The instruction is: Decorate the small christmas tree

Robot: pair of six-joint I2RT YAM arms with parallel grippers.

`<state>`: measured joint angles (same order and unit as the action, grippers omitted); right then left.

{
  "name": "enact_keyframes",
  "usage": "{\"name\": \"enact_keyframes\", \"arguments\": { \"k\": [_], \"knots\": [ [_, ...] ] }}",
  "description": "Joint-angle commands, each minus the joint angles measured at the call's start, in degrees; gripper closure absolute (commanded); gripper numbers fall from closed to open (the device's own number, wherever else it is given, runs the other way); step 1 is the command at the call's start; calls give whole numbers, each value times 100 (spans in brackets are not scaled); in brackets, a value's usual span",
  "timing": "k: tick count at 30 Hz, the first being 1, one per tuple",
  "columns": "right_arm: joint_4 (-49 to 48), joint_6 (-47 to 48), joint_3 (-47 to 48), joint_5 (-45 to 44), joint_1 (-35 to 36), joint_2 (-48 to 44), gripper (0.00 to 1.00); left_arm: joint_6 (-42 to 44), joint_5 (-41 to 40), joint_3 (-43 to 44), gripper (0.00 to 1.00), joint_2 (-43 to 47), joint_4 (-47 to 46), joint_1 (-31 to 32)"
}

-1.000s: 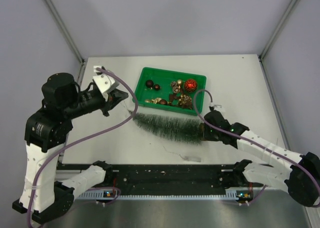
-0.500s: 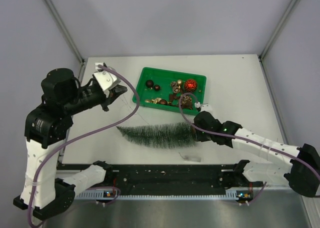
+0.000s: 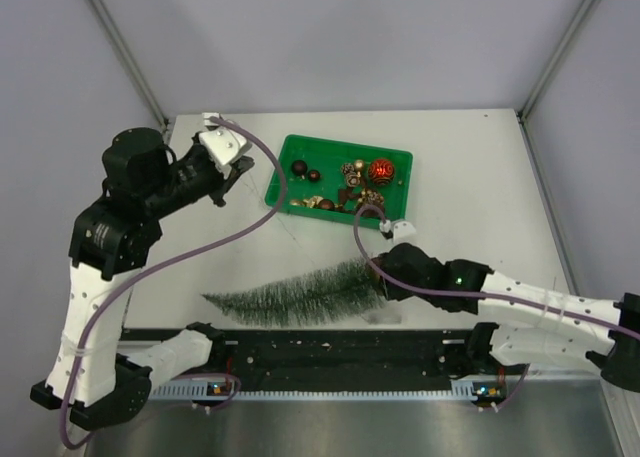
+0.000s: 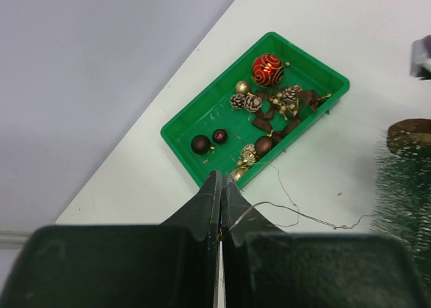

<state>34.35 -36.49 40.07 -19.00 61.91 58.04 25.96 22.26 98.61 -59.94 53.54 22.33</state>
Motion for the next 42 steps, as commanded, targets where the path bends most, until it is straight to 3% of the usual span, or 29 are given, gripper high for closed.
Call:
{"name": "enact_keyframes", "arguments": {
  "k": [1, 8, 17, 23, 31, 42],
  "knots": [
    [-261, -148, -122, 106, 190, -495, 100, 50, -573, -254, 100, -158, -739, -9],
    [-877, -7, -536, 951, 190, -1058, 100, -143, -899, -369, 100, -465, -1073, -9],
    [-1202, -51, -826, 1127, 242, -654, 100, -513, -653, 185, 100, -993, -1126, -9],
    [-1080, 116, -870, 1329, 251, -1461, 100, -399, -995, -245, 100, -958, -1337, 0],
    [-1026, 20, -826, 2286, 260, -2700, 100, -328, -1444, -570, 100, -993, -1539, -44],
    [-1228, -341, -545, 1918, 243, -3572, 100, -1198, -223, -1448, 100, -475, -1688, -431]
  ]
}}
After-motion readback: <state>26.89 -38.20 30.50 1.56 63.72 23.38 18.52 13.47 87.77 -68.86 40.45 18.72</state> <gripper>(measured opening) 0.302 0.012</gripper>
